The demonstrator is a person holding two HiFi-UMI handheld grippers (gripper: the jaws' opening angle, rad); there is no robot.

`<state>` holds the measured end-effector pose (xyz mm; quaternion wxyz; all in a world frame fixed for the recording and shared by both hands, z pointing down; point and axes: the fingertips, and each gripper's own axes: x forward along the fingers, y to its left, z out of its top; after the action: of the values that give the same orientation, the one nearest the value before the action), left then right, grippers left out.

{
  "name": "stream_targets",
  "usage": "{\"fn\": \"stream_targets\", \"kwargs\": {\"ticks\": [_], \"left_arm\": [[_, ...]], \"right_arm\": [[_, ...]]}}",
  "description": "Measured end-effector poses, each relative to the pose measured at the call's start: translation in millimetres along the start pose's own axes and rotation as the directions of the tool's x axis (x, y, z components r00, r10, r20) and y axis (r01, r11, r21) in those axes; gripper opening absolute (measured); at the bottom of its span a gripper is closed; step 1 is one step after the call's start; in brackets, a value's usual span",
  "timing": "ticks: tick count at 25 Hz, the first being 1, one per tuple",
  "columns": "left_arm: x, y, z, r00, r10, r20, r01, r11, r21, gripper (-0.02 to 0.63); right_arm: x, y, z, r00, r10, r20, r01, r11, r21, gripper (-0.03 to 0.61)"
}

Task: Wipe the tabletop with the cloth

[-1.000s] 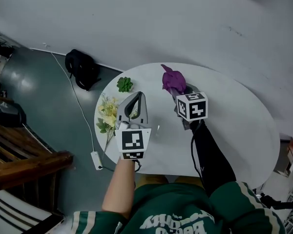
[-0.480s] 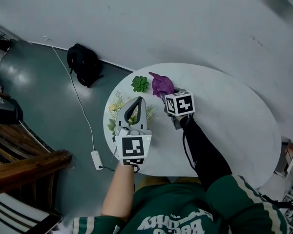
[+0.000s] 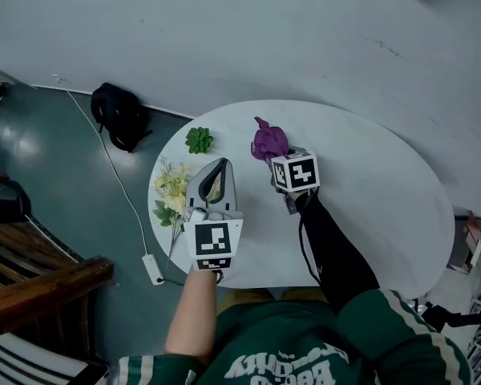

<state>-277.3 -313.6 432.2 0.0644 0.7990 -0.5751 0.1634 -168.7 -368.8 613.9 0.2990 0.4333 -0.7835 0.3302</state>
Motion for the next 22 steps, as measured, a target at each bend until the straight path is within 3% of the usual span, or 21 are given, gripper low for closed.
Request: {"fn": "stream_targets", "kwargs": {"ticks": [11, 22], "left_arm": [[29.0, -99.8, 16.3, 0.999, -0.033, -0.021, 0.033, 0.999, 0.016, 0.002], [70.6, -239.9, 39.4, 0.987, -0.157, -0.015, 0.158, 0.987, 0.041, 0.002]], "right_arm": [[-64.5, -109.9, -32.2, 0.998, -0.055, 0.010, 0.054, 0.998, 0.043, 0.124], [-151.5, -241.2, -79.7, 0.988, -0.154, 0.018, 0.150, 0.981, 0.126, 0.124]]}}
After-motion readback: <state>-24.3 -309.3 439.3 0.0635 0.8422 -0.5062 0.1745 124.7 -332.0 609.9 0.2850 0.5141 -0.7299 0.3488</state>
